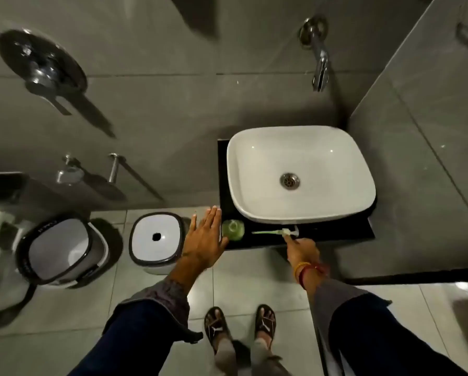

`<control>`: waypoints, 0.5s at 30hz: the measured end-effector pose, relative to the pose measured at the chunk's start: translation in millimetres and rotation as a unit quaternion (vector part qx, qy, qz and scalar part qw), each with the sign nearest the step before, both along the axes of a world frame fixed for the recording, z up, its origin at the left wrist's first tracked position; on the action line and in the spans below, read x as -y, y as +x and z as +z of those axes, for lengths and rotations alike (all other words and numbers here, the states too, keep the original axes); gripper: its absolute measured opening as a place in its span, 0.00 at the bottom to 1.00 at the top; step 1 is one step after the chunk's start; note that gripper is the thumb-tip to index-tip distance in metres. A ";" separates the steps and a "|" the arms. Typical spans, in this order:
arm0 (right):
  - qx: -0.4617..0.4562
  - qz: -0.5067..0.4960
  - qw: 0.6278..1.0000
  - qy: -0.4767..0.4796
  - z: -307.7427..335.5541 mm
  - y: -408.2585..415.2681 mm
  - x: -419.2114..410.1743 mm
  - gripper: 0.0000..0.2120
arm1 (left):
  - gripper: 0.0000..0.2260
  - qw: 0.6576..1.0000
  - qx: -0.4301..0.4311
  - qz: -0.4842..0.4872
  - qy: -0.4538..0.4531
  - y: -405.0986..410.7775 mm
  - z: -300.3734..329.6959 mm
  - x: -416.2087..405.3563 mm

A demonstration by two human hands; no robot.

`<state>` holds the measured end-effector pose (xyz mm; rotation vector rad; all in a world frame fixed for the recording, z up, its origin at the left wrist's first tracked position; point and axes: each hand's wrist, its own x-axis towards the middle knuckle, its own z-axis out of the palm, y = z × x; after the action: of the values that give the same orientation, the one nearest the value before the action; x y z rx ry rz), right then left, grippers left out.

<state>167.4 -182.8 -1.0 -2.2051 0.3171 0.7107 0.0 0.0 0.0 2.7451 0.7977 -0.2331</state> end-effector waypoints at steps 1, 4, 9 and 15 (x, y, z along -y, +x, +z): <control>-0.036 -0.062 0.997 0.033 -5.5 3.0 -3.4 0.21 | 0.33 1.000 -0.004 0.002 -0.009 -0.1 -4.2 3.6; -0.144 -0.191 0.958 0.158 -12.9 12.3 -15.9 0.24 | 0.34 1.000 -0.006 0.010 -0.025 -2.2 -16.1 12.5; -0.187 -0.287 0.917 0.206 -23.9 19.6 -38.1 0.26 | 0.35 0.998 0.009 0.023 -0.050 3.1 -24.7 16.3; -0.169 -0.292 0.925 0.175 -38.9 23.7 -40.5 0.23 | 0.35 0.998 0.022 0.021 -0.052 2.5 -33.0 17.3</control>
<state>191.1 -142.3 -39.9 -1.5255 0.9034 0.7332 2.5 -17.3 -33.0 2.6234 0.8082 -0.2003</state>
